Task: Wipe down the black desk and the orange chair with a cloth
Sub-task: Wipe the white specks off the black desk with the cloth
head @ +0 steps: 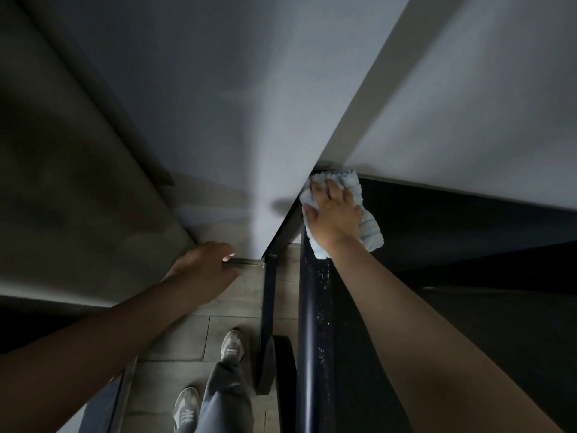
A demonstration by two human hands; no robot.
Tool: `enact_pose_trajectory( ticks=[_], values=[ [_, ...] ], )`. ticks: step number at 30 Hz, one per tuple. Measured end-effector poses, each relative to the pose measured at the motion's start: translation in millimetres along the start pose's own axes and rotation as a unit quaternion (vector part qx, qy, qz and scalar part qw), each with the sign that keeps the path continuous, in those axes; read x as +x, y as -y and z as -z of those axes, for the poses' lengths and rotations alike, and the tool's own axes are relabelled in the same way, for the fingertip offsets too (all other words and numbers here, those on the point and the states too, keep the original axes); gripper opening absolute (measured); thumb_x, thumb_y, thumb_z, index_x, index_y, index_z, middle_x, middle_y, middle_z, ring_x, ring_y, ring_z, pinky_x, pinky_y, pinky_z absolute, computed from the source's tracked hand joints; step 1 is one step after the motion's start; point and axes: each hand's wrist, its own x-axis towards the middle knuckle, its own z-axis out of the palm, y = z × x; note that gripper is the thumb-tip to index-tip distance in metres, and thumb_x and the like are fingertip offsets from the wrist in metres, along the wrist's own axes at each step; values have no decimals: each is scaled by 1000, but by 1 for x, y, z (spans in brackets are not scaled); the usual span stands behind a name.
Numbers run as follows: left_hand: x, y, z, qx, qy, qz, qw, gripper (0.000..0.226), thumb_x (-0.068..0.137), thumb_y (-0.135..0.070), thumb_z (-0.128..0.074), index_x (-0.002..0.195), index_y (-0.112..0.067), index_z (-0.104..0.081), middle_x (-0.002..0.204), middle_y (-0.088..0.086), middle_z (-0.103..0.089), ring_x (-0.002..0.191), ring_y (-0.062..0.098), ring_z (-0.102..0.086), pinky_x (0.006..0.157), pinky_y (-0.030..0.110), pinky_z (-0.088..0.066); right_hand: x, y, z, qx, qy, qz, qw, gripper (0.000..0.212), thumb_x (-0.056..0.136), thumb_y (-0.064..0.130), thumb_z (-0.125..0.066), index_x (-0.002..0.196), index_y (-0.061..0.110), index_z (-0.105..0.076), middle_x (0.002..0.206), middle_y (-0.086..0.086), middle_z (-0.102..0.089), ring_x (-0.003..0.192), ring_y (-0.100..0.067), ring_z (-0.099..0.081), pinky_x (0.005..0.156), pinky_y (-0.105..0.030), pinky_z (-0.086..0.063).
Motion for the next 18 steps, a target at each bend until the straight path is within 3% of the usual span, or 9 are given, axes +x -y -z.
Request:
enact_pose_trajectory(
  ticks=[9,18],
  values=[
    [-23,7,-7,12,10,6,1000,32,87,-32,-64,116,-19,-63,118,5,-64,106,28,-60,91,35,-48,-47,1,-11,-14,-12,1,1000,58,95,49,-37,147,31,-20,156,-3,-17,141,-34,-16,103,-59,-32],
    [-44,19,-17,36,12,-1,999,36,87,-38,-64,121,-24,-61,119,0,-63,105,23,-60,87,28,-46,-93,2,-19,-28,-20,5,999,55,95,47,-40,145,30,-26,154,-3,-20,140,-34,-20,101,-58,-34]
  ],
)
